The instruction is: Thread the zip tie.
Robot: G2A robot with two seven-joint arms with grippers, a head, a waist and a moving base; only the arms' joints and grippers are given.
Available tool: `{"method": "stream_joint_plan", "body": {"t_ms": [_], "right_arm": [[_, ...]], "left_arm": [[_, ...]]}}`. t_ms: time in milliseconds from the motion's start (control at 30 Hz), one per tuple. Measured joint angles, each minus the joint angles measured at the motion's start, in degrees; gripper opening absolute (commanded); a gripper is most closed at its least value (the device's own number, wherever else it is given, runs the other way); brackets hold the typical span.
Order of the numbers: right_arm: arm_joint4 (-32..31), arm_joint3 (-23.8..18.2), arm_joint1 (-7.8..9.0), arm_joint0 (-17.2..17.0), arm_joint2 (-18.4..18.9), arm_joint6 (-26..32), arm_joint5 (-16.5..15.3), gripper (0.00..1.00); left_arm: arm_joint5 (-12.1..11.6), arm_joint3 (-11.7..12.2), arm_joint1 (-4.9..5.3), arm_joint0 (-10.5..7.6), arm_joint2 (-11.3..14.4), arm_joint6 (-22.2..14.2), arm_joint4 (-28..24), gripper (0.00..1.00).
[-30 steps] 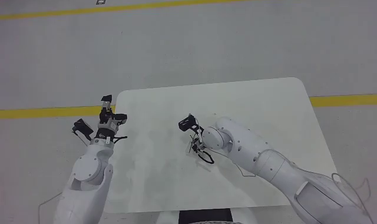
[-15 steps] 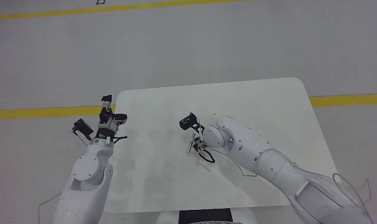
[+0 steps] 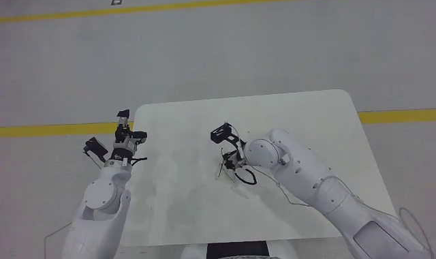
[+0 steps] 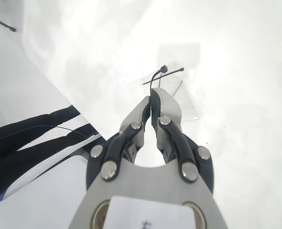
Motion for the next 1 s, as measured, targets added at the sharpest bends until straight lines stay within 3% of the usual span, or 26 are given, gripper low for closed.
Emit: {"method": "stream_joint_plan", "body": {"t_ms": [233,433,667,1000], "right_arm": [[11.6,-1.68,1.16,-3.27,6.37,-4.97,-9.51,0.0],[21.22,2.69,0.56,-0.01,6.77,-6.94,-16.48,0.0],[26.85,12.71,-1.92,9.37,2.07,-8.36,-19.68,0.0],[26.79,12.52,-1.9,9.19,2.12,-8.32,-19.61,0.0]], "left_arm": [[0.0,0.0,0.0,0.0,0.0,0.0,0.0,1.0],[0.0,0.0,0.0,0.0,0.0,0.0,0.0,1.0],[0.0,0.0,0.0,0.0,0.0,0.0,0.0,1.0],[0.0,0.0,0.0,0.0,0.0,0.0,0.0,1.0]]}}
